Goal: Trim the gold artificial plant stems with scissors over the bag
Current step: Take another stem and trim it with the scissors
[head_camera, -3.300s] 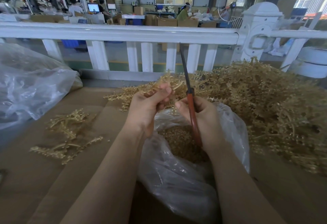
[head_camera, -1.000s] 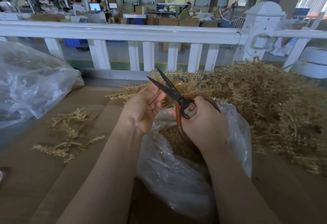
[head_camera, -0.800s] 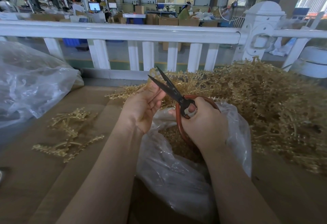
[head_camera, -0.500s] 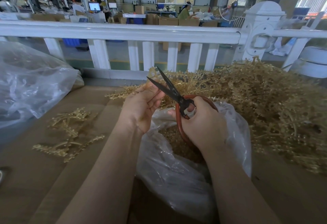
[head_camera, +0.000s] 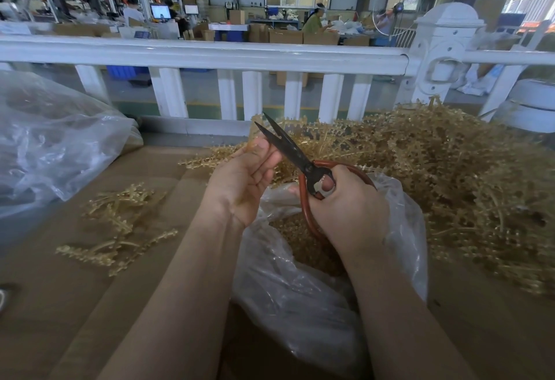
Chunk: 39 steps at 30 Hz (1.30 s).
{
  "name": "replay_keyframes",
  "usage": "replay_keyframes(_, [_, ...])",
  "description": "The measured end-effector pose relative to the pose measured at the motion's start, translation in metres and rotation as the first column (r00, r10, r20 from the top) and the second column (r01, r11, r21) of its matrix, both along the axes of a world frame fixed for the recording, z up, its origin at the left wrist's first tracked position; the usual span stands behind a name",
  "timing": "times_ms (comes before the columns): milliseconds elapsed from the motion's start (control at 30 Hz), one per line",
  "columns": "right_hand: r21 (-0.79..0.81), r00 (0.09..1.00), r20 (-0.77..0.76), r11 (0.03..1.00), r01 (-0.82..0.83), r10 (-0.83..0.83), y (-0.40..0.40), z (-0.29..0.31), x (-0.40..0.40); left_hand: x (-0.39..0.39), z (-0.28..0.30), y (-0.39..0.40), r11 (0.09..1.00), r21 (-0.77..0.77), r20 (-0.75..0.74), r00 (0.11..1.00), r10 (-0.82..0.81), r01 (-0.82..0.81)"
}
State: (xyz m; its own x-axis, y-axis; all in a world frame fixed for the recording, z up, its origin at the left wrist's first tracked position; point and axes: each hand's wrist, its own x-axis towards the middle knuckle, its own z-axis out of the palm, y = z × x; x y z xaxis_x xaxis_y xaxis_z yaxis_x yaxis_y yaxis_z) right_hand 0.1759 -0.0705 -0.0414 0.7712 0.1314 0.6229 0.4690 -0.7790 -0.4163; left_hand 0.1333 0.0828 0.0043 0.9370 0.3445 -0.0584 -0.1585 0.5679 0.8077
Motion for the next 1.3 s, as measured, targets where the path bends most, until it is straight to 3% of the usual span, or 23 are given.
replay_keyframes(367, [0.043,0.998,0.051,0.998,-0.042,0.039,-0.0009,0.0015,-0.0035,0.0000,-0.0009,0.0008,1.000,-0.013,0.001,1.000,0.010,-0.010])
replay_keyframes(967, [0.023,0.998,-0.049,0.999,-0.033,0.035,-0.0024,-0.0025,0.0032,0.0007,0.0006,0.0007,1.000,-0.007,0.028,1.000,-0.012,0.012])
replay_keyframes(1300, [0.035,0.999,-0.005,0.998,-0.048,0.048,-0.0024,0.0000,0.0007,-0.0003,0.0002,0.0031,1.000,-0.025,0.025,1.000,0.001,0.000])
